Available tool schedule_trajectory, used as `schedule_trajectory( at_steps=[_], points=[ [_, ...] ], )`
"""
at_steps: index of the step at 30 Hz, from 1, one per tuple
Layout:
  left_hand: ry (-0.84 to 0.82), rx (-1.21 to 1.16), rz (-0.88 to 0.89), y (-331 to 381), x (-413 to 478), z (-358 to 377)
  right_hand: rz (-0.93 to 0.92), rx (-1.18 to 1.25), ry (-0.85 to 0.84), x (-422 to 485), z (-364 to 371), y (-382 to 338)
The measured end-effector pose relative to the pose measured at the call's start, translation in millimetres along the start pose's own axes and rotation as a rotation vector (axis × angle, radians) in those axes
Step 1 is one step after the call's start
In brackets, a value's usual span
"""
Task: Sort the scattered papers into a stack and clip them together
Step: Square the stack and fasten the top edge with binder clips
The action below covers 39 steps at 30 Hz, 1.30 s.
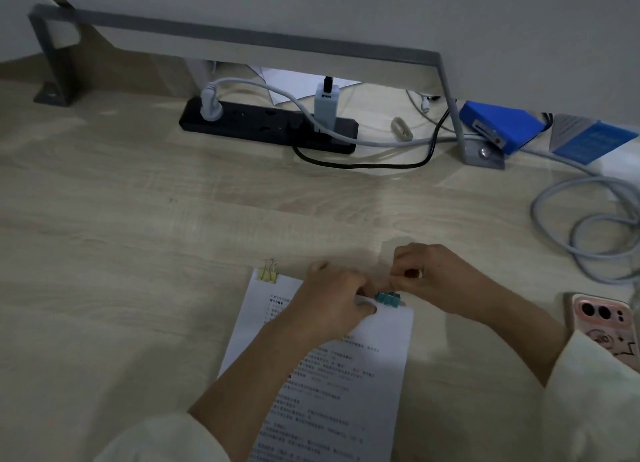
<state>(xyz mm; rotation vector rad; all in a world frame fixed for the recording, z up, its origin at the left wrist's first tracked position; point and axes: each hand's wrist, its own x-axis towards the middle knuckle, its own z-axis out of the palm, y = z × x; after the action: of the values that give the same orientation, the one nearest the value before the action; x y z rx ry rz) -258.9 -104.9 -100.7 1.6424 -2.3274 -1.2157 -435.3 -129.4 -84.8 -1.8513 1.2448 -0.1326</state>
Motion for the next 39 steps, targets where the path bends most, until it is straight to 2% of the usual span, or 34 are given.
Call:
schedule_trajectory(
  at_steps=[4, 8, 14, 24, 32, 39],
  points=[
    [0.009, 0.110, 0.007, -5, 1, 0, -0.043, -0.047, -0.070, 9, -2, -2],
    [0.025, 0.058, 0.017, -6, 0, 0, -0.033, -0.043, -0.111, 15, -5, -2],
    [0.031, 0.006, 0.039, -4, -2, -1, -0.006, 0.088, -0.202, 17, -8, -3],
    [0.045, -0.095, 0.061, -6, -5, -5, -0.120, -0.036, -0.256, 27, -6, -5],
    [0.069, -0.229, 0.021, -10, -10, -13, 0.059, 0.233, -0.300, 21, -14, 0],
    [0.049, -0.232, 0.024, -9, -11, -12, 0.135, 0.245, -0.361, 18, -16, -2]
  ],
)
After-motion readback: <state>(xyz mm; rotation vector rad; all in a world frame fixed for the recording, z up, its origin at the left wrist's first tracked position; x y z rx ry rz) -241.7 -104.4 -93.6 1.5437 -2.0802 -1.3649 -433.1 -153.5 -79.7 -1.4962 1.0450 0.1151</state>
